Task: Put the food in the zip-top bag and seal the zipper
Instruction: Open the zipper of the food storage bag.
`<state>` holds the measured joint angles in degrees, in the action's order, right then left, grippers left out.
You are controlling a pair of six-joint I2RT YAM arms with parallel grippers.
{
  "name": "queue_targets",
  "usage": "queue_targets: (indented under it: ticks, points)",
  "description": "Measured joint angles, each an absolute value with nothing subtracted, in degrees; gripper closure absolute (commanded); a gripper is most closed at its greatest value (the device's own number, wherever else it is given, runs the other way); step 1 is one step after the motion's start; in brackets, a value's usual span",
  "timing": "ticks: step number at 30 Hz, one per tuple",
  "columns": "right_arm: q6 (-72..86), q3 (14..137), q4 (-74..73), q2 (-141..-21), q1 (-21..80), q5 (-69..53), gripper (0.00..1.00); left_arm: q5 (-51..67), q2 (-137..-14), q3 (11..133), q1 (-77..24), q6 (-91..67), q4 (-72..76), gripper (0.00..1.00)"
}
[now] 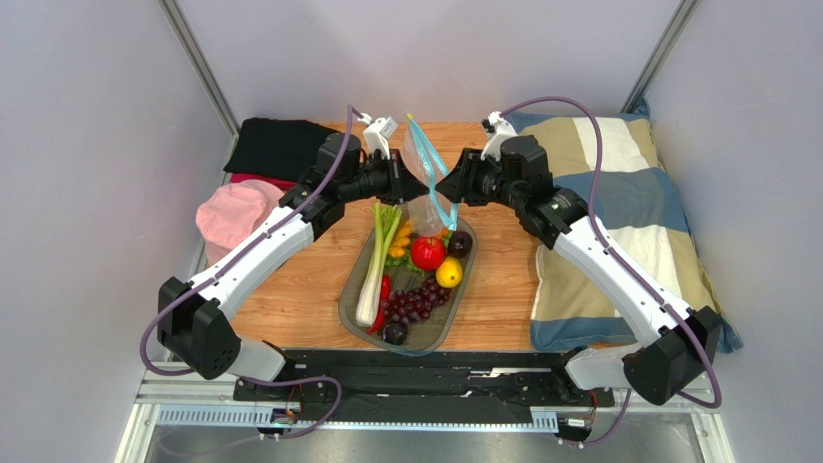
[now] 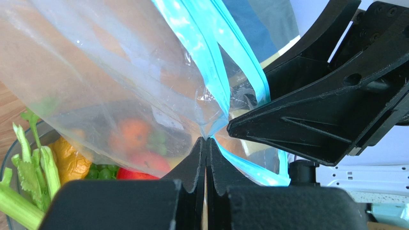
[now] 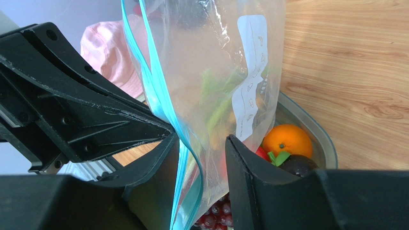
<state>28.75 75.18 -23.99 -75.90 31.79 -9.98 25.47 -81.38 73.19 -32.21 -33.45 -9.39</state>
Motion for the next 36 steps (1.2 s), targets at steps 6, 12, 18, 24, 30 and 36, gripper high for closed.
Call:
queue_targets:
  ticks: [6, 12, 18, 24, 30, 36]
  points:
    - [25.26, 75.13, -23.97, -75.75, 30.85, -10.61, 0.52, 27.24, -81.38, 72.99, -32.21, -33.76, -9.23, 1.00]
    - [21.61, 77.03, -23.90, -76.20, 29.85, -11.29, 0.68, 28.71, -81.38, 72.99, -32.21, -33.74, -9.19, 1.00]
    - [19.57, 77.41, -23.99, -77.17, 29.80, -11.51, 0.76, 30.65, -81.38, 72.99, -32.16, -33.63, -9.17, 1.00]
    - [16.08, 78.50, -24.93, -77.47, 29.80, -10.35, 1.00, 32.32, -81.38, 72.99, -32.03, -33.01, -9.17, 0.82]
    - [12.45, 78.81, -26.96, -73.93, 29.80, -3.73, 1.00, 32.23, -81.45, 76.18, -30.48, -31.20, -10.63, 0.37]
    - [10.00, 80.97, -28.88, -67.81, 30.55, 4.58, 1.00, 29.36, -81.49, 84.71, -30.04, -30.94, -11.66, 0.23]
